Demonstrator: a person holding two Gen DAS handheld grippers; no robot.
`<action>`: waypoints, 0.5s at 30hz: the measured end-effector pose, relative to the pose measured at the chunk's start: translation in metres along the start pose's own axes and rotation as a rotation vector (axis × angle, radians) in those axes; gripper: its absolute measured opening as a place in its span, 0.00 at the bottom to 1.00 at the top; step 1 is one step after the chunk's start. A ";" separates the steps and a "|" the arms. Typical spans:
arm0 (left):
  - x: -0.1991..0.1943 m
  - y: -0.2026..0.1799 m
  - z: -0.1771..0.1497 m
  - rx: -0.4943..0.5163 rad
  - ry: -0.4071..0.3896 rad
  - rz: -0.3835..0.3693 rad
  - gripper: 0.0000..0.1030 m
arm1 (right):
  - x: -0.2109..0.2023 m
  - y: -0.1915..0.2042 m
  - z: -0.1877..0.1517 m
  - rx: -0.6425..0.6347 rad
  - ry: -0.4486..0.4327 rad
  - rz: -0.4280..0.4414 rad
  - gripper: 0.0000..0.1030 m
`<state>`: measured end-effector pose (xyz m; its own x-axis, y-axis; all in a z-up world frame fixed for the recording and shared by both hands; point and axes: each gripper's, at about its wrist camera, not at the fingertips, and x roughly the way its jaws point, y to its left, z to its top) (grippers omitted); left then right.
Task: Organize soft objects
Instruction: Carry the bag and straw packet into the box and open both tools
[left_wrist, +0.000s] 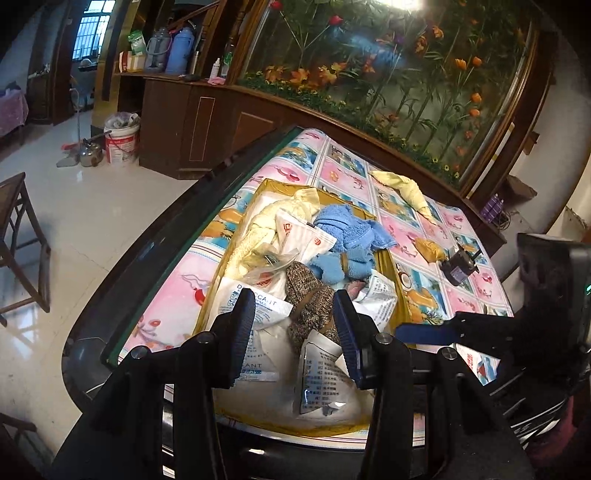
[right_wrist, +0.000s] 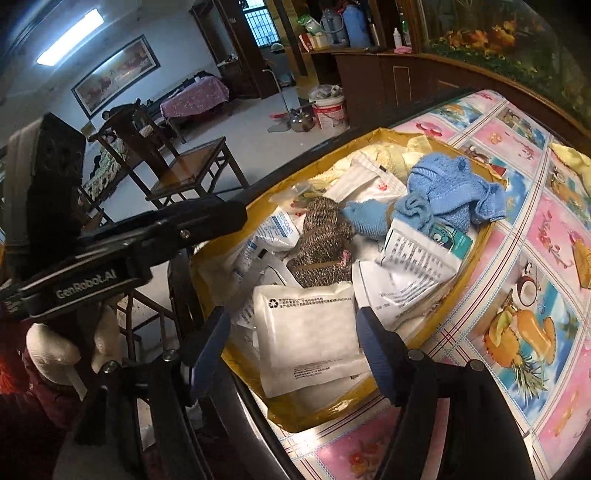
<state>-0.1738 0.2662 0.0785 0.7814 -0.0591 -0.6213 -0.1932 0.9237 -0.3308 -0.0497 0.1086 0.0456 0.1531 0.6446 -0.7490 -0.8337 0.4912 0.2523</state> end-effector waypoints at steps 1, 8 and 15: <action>0.000 0.000 0.000 -0.001 0.000 0.001 0.42 | -0.007 -0.001 0.001 0.008 -0.025 0.005 0.69; -0.008 -0.006 -0.004 0.007 -0.026 0.009 0.42 | -0.051 -0.051 0.020 0.207 -0.216 -0.101 0.69; -0.016 -0.005 -0.002 -0.005 -0.061 0.011 0.42 | -0.029 -0.070 0.029 0.324 -0.172 0.040 0.69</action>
<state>-0.1865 0.2620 0.0886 0.8140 -0.0260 -0.5803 -0.2044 0.9223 -0.3280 0.0194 0.0726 0.0677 0.2333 0.7425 -0.6279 -0.6336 0.6059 0.4811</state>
